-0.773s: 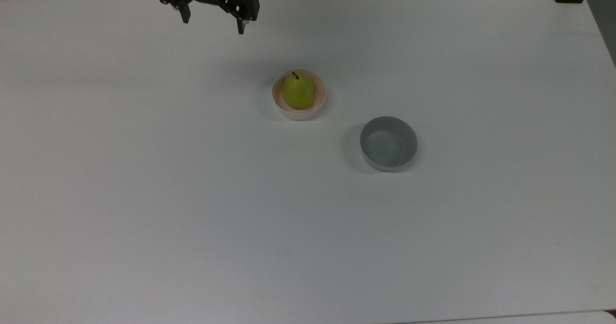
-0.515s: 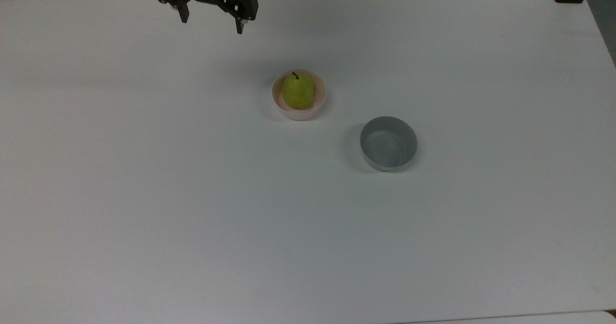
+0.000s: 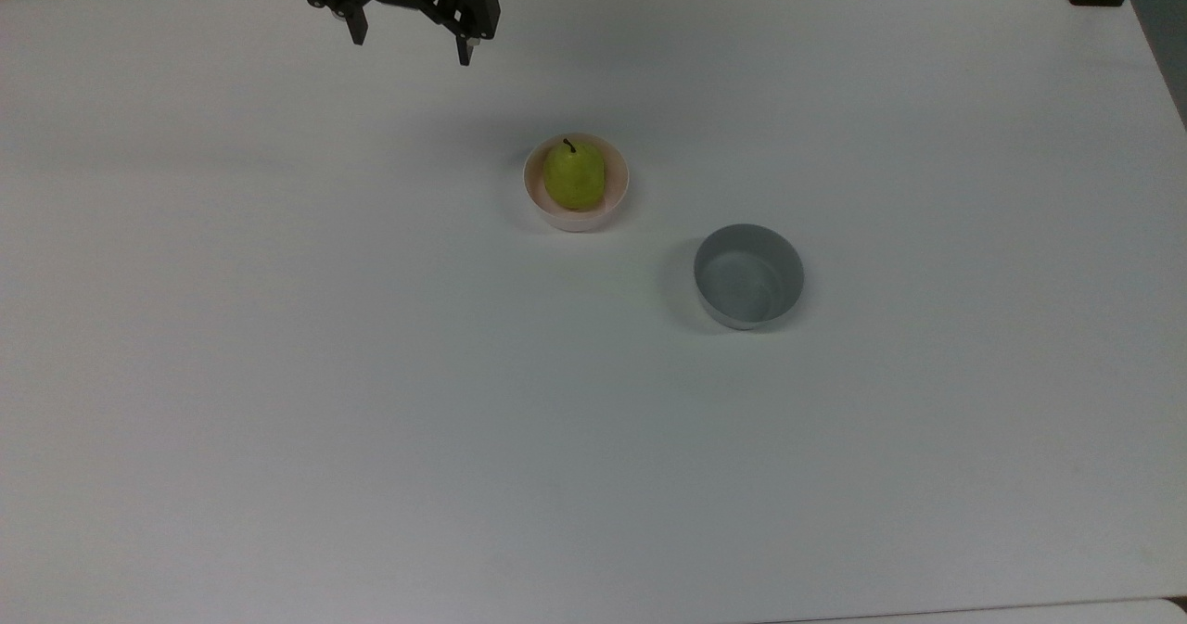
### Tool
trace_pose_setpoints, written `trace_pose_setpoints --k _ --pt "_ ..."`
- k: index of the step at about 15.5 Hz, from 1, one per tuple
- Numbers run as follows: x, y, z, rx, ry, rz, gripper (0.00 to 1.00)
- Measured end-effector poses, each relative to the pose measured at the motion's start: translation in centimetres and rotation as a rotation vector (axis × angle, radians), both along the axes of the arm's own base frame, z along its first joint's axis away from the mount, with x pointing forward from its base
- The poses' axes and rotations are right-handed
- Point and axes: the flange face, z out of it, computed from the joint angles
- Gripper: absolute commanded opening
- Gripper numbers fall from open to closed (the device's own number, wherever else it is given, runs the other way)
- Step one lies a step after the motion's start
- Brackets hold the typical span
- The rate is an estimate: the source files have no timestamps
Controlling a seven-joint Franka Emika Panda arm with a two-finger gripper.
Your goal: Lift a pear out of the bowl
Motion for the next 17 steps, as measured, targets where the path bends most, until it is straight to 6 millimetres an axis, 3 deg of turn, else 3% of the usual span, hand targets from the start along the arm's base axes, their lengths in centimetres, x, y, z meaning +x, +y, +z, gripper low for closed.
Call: trace_pose_setpoints --k 13,17 --pt "0.01 0.05 -0.04 0.0 0.001 0.003 1.0" --pt "0.08 0.94 -0.1 0.005 0.003 0.041 1.0"
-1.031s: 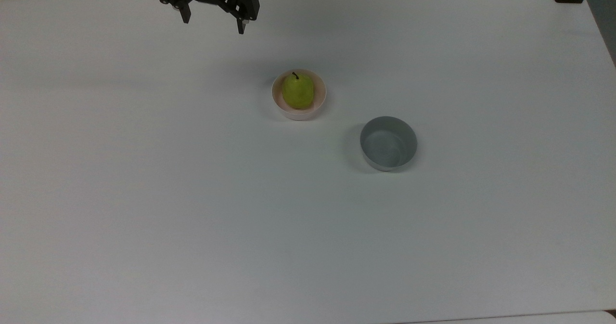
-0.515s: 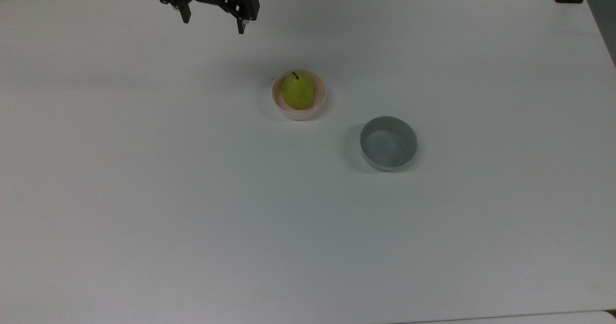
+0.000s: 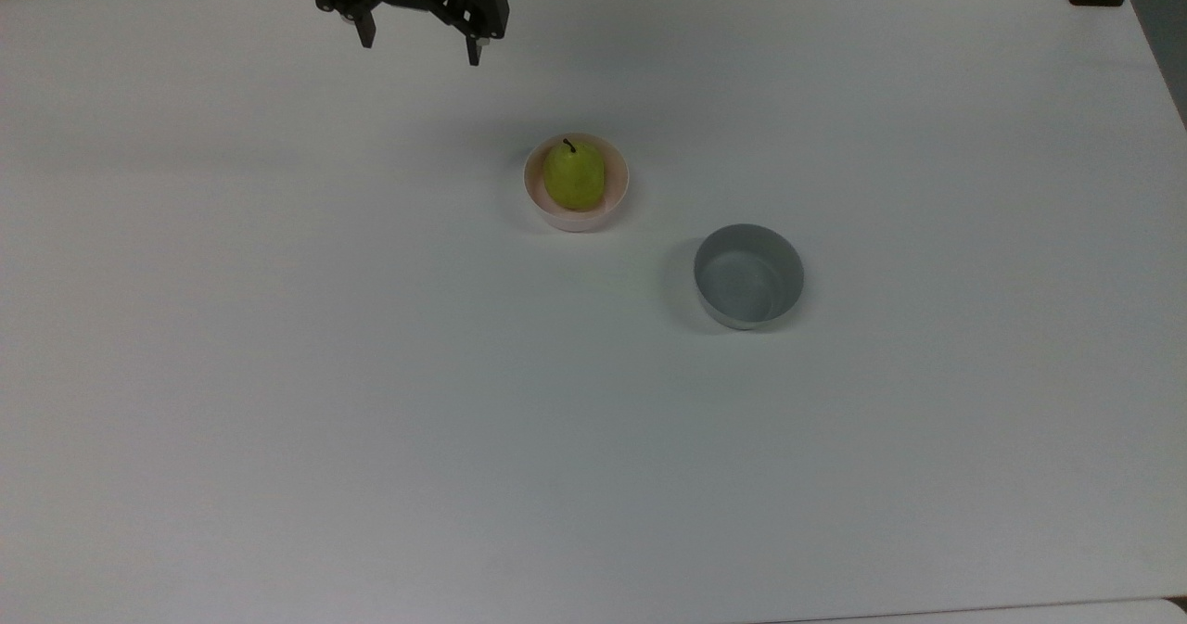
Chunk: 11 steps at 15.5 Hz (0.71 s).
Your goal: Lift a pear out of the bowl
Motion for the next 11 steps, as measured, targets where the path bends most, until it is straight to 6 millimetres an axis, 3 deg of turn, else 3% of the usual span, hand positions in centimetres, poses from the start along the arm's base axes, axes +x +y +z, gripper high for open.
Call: trace_pose_setpoints --k 11 --pt "-0.3 10.7 -0.5 0.019 0.012 0.236 1.0"
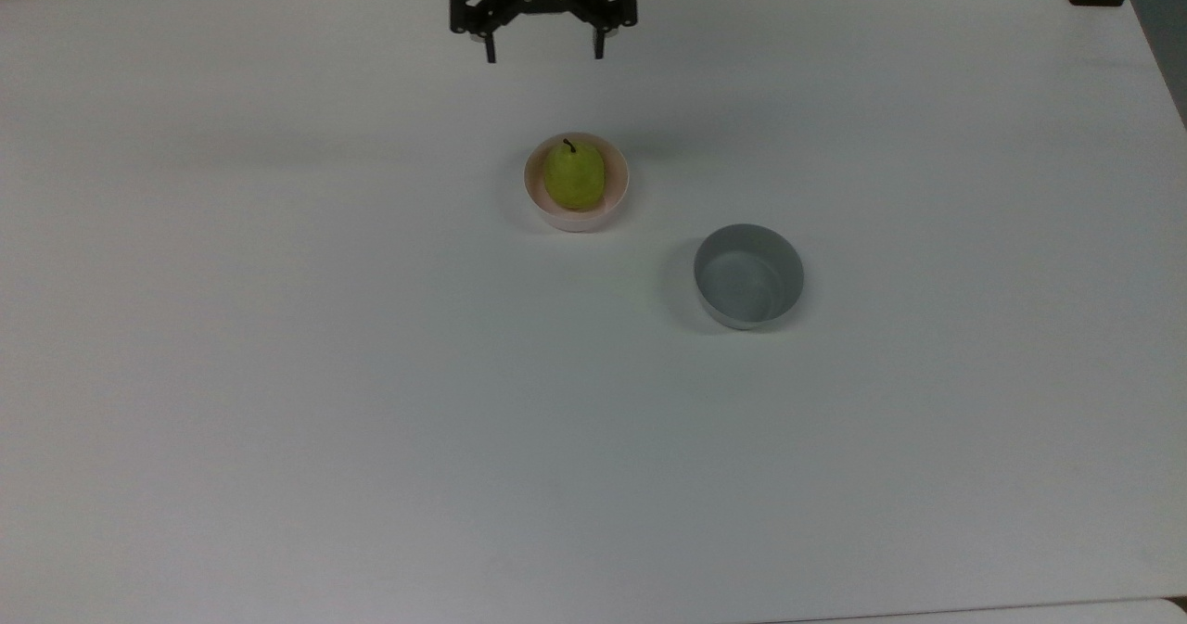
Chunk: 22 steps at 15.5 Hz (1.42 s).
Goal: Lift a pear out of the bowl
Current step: 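Move the open gripper over the pink bowl and lower toward the pear, then close the gripper around the green pear inside the pink bowl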
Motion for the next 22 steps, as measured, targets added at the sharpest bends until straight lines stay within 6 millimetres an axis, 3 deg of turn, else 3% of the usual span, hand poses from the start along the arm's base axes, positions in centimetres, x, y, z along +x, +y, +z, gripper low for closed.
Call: trace_pose_setpoints --k 3,8,18,22 --pt "0.3 1.8 -1.5 -0.005 0.026 0.038 1.0" --pt "1.2 1.8 -5.3 -0.012 0.095 0.096 0.99" --pt "1.7 2.0 -14.9 -0.041 0.27 0.152 0.95" --pt "1.6 3.5 -18.1 -0.06 0.319 0.183 0.9"
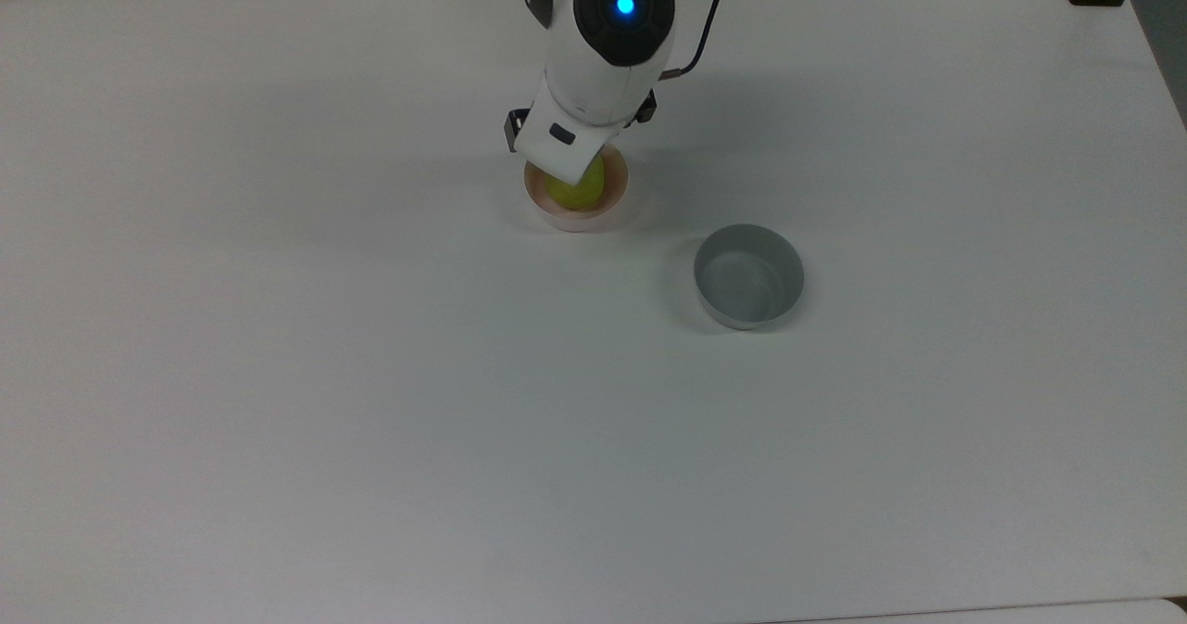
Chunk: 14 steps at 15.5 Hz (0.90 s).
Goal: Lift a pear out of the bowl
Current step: 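Close the gripper around the green pear inside the pink bowl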
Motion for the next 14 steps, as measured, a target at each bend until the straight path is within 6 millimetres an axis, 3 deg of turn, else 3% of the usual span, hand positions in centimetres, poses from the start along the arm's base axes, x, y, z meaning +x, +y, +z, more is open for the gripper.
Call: trace_pose_setpoints --k 4,11,14 --pt "0.3 1.3 -2.7 -0.011 0.009 0.028 0.86" --pt "0.8 1.3 -4.9 -0.024 0.006 0.037 0.78" --pt "0.9 1.1 -5.6 -0.029 0.013 0.036 0.63"
